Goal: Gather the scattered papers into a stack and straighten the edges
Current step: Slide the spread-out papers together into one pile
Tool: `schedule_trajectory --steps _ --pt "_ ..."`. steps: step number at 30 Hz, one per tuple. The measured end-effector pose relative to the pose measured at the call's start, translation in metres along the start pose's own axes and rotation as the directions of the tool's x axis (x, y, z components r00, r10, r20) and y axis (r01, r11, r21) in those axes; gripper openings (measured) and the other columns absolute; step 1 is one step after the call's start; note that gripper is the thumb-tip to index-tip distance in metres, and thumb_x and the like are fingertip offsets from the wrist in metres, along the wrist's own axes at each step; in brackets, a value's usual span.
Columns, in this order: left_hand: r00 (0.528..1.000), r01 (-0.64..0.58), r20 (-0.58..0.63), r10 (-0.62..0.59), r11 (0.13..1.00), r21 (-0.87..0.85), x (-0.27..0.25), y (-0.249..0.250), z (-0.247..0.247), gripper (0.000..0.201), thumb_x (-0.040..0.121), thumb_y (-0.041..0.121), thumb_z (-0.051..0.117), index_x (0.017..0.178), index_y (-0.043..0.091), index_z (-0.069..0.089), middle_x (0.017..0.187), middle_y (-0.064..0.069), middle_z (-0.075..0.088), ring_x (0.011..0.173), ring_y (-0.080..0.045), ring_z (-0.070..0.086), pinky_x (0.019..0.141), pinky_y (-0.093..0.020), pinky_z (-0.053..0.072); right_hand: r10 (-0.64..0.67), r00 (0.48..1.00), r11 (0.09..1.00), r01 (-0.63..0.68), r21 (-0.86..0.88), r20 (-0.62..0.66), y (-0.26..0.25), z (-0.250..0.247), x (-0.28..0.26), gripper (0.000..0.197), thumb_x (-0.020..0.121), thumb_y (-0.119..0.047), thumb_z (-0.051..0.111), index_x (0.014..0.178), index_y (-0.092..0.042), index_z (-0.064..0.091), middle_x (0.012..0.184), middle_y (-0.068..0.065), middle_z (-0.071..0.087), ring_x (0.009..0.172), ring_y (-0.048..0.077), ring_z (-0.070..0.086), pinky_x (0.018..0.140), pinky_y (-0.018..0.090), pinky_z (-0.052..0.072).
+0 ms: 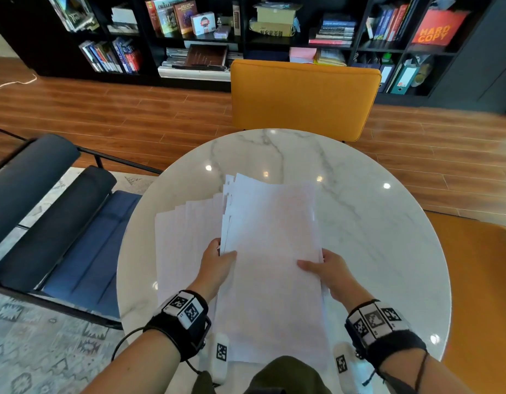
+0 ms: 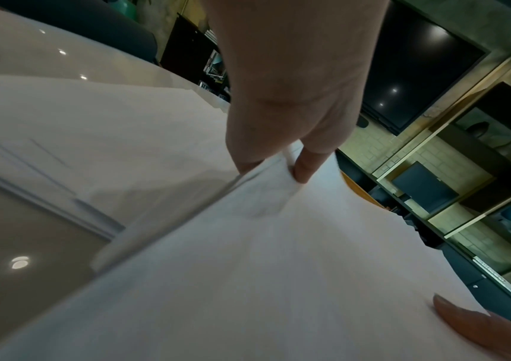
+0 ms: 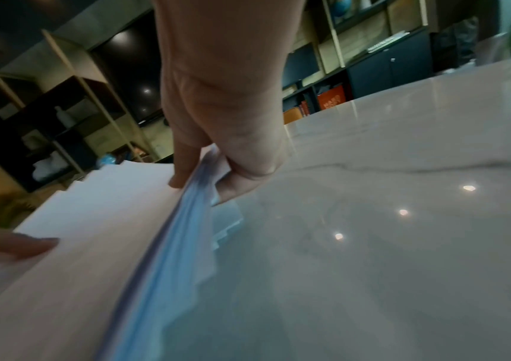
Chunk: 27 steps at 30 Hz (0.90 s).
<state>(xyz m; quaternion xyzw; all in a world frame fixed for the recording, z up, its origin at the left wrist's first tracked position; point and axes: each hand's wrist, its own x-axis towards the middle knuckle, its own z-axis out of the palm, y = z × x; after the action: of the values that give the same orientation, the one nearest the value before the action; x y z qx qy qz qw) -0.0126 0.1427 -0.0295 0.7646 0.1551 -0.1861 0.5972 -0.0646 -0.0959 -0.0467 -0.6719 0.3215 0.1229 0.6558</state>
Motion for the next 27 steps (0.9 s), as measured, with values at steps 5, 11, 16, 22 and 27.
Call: schedule_trajectory --steps 5,11,16,22,27 --pt "0.996 0.065 -0.064 -0.059 0.994 0.09 0.01 -0.012 -0.008 0.026 0.084 0.005 0.054 0.107 0.007 0.065 0.1 -0.012 0.066 0.093 -0.034 0.064 0.077 -0.033 0.049 -0.05 0.996 0.993 0.042 -0.111 -0.069 0.001 0.016 0.001 0.03 0.073 -0.001 0.075 0.102 -0.001 0.066 0.097 0.017 0.07 0.083 0.03 0.067 0.079 0.039 0.055" --pt "0.966 0.167 -0.218 -0.14 0.979 0.113 0.017 -0.004 -0.015 0.06 0.084 0.011 0.056 0.141 0.008 0.039 0.145 -0.014 0.036 0.129 -0.033 0.044 0.103 -0.037 0.041 -0.109 0.986 0.933 0.057 -0.355 -0.128 0.002 0.024 0.012 0.048 0.073 -0.015 0.077 0.116 -0.004 0.06 0.112 0.014 0.069 0.099 0.032 0.066 0.089 0.044 0.054" --pt "0.946 0.265 -0.183 -0.266 0.964 -0.031 0.028 -0.002 -0.018 0.061 0.085 0.006 0.056 0.142 0.005 0.034 0.138 -0.012 0.045 0.125 -0.032 0.047 0.095 -0.036 0.041 -0.072 0.988 0.896 0.006 -0.443 -0.133 0.001 0.023 0.017 0.067 0.072 -0.024 0.078 0.13 -0.005 0.049 0.126 0.014 0.062 0.112 0.033 0.06 0.096 0.045 0.049" --pt "0.967 0.232 -0.135 -0.216 0.966 0.117 0.032 -0.003 -0.01 0.037 0.081 0.003 0.045 0.117 0.004 0.054 0.109 -0.014 0.062 0.1 -0.034 0.06 0.091 -0.044 0.053 -0.056 0.991 0.857 -0.017 -0.515 -0.125 -0.004 0.023 0.018 0.069 0.073 -0.026 0.077 0.132 -0.007 0.048 0.128 0.013 0.061 0.114 0.033 0.06 0.097 0.046 0.049" --pt "0.982 0.168 -0.091 -0.163 0.985 0.05 0.025 0.002 0.001 0.052 0.09 0.0 0.033 0.141 0.008 0.029 0.123 -0.014 0.053 0.095 -0.027 0.051 0.078 -0.032 0.043 -0.041 0.992 0.779 -0.044 -0.625 -0.122 -0.011 0.026 0.015 0.064 0.075 -0.029 0.074 0.129 -0.006 0.05 0.13 0.014 0.049 0.111 0.034 0.057 0.096 0.043 0.049"
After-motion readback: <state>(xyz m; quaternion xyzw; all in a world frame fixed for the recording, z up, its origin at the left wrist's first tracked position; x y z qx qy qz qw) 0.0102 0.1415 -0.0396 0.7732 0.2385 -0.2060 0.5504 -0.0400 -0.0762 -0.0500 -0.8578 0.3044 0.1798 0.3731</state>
